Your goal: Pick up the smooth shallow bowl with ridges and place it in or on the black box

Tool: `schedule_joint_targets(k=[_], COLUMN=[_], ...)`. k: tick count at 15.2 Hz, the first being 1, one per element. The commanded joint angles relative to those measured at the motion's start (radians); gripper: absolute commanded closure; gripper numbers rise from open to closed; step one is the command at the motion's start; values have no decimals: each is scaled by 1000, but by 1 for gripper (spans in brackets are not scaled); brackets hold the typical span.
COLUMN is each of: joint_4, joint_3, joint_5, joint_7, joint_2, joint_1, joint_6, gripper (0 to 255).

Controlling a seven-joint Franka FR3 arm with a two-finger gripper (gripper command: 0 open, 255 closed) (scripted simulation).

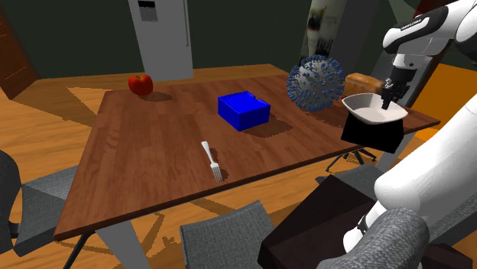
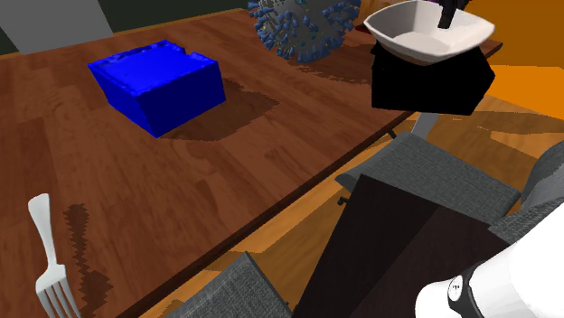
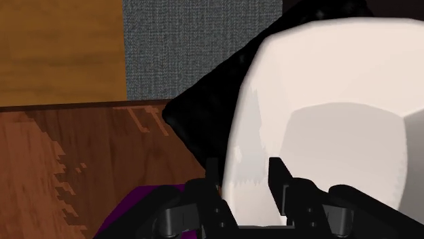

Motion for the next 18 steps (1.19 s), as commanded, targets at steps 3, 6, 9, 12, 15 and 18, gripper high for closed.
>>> schedule_joint_targets(k=[3, 6, 9, 12, 15, 18], joint_4=[-7, -7, 59, 121, 121, 121], joint_3=[3, 3, 7, 10, 10, 10], joint_5=[-1, -1, 2, 6, 6, 6], joint_7=[2, 2, 1, -2, -2, -2], joint_2=[-2, -2, -2, 1, 1, 1], joint_1=[2, 2, 5, 8, 8, 8], joint_6=[-3, -3, -68, -128, -128, -128], gripper=[0, 0, 0, 0, 0, 0])
